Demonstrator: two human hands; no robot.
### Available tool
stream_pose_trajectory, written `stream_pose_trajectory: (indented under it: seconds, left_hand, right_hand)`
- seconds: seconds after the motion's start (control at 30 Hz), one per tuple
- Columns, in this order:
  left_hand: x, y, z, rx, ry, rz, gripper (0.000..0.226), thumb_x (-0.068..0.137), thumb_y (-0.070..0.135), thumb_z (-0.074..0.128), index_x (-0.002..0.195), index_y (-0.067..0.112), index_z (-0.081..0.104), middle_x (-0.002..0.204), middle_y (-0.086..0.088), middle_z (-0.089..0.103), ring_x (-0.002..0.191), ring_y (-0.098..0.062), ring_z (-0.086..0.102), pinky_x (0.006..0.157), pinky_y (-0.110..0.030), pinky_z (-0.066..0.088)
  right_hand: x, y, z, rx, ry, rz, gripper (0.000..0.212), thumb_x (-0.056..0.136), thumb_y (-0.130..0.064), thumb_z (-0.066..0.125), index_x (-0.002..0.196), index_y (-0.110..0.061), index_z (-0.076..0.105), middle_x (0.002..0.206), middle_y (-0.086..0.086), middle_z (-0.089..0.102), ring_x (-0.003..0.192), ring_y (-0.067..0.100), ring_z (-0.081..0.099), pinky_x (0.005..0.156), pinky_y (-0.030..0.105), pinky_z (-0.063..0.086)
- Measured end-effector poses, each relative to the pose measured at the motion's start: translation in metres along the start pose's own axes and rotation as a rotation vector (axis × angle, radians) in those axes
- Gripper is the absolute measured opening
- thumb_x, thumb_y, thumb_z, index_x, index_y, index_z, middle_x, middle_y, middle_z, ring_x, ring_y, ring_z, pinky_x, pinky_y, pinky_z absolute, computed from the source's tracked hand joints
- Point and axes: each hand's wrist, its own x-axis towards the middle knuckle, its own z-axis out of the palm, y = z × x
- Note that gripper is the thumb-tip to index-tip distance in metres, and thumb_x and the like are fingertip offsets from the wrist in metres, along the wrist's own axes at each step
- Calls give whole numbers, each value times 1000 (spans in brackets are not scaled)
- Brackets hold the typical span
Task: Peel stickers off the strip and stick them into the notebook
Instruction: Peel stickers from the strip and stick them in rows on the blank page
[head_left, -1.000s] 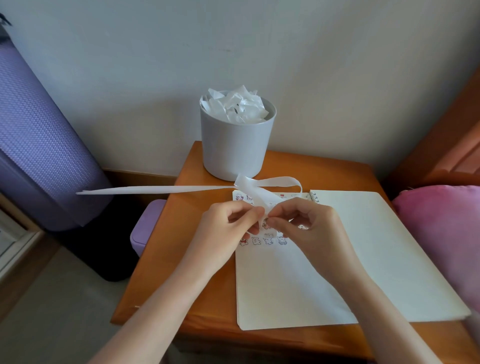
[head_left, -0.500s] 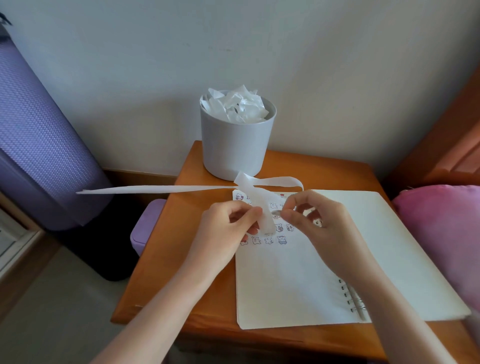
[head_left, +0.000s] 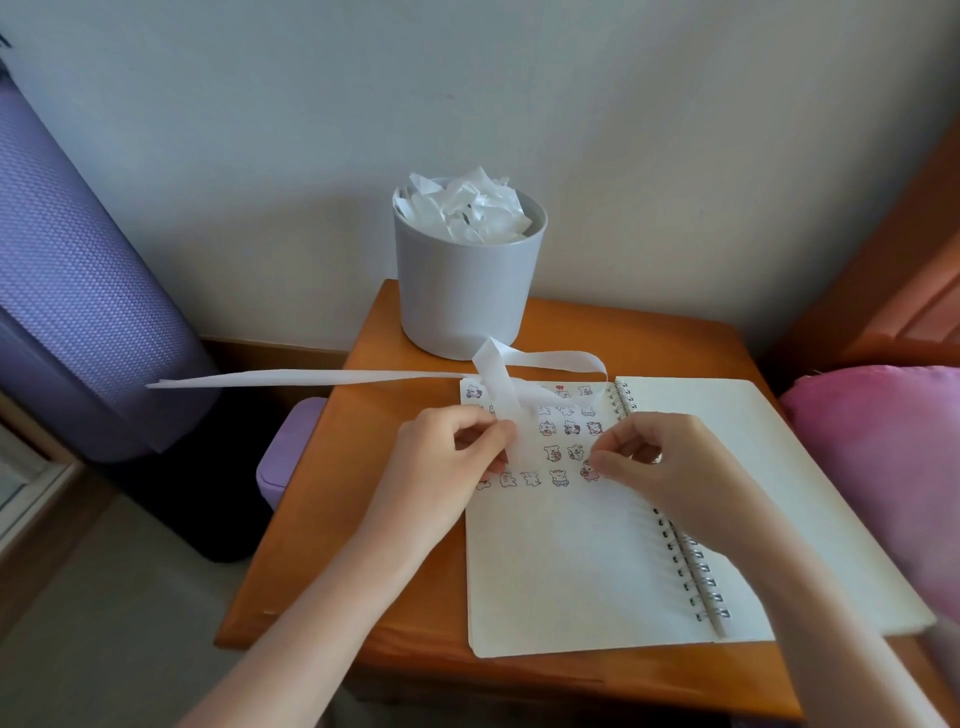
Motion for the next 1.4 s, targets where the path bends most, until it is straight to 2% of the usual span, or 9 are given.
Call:
stream_pose_trajectory:
  seconds: [0.23, 0.43, 0.63, 0.8, 1.1, 1.17, 1.3, 1.4]
  left_hand:
    - [-1, 0, 0, 8, -5, 0, 18, 89, 23, 59, 84, 14, 73, 73, 5, 71, 66, 0, 65, 61, -8, 47]
    - [-1, 1, -1, 15, -8, 3, 17, 90, 23, 59, 84, 15, 73, 72, 8, 70, 66, 2, 65, 59, -6, 45]
    - [-1, 1, -1, 26, -5, 1, 18, 90, 24, 59, 86, 15, 73, 74, 6, 71, 68, 0, 65, 60, -6, 46]
    - [-2, 2, -1, 22, -10, -2, 17, 90, 23, 58, 86, 15, 73, 75, 6, 71, 69, 1, 65, 58, -5, 45]
    - [-1, 1, -1, 36, -3, -8, 18, 89, 24, 59, 82, 16, 73, 70, 5, 71, 65, 0, 65, 61, -8, 48]
    - [-1, 0, -1, 38, -3, -13, 18, 89, 24, 59, 81, 16, 73, 70, 5, 71, 65, -1, 65, 62, -10, 49]
    - [-1, 0, -1, 41, -8, -18, 18, 89, 25, 59, 81, 18, 73, 72, 5, 71, 66, -1, 65, 65, -13, 51]
    - [-1, 0, -1, 54, -8, -17, 18, 89, 26, 59, 81, 19, 73, 72, 6, 71, 67, 0, 64, 65, -13, 50]
  right_hand:
    - [2, 1, 2, -35, 8, 3, 8, 81, -21, 72, 75, -24, 69, 74, -7, 68, 65, 9, 55, 54, 12, 40]
    - [2, 3, 5, -53, 16, 8, 9, 80, -22, 73, 73, -25, 69, 71, -7, 67, 57, 6, 49, 55, 22, 38]
    - [2, 2, 7, -79, 30, 14, 8, 78, -23, 74, 72, -25, 69, 68, -10, 66, 55, 4, 49, 55, 23, 40]
    - [1, 1, 10, -141, 47, 13, 7, 78, -25, 73, 73, -26, 68, 66, -12, 63, 52, 3, 45, 53, 18, 31]
    - [-1, -1, 11, -184, 48, 3, 10, 79, -28, 73, 80, -28, 63, 71, -13, 61, 59, 3, 47, 56, 19, 33]
    - [-1, -1, 10, -177, 48, 2, 18, 80, -24, 74, 86, -29, 58, 75, -11, 58, 62, 5, 47, 58, 21, 36]
    - [0, 2, 9, -155, 83, -5, 21, 83, -15, 70, 80, -30, 55, 76, -10, 57, 63, 7, 46, 60, 25, 39]
    - [-1, 0, 9, -150, 58, 7, 20, 77, -28, 76, 82, -29, 57, 77, -11, 58, 65, 5, 47, 58, 24, 38]
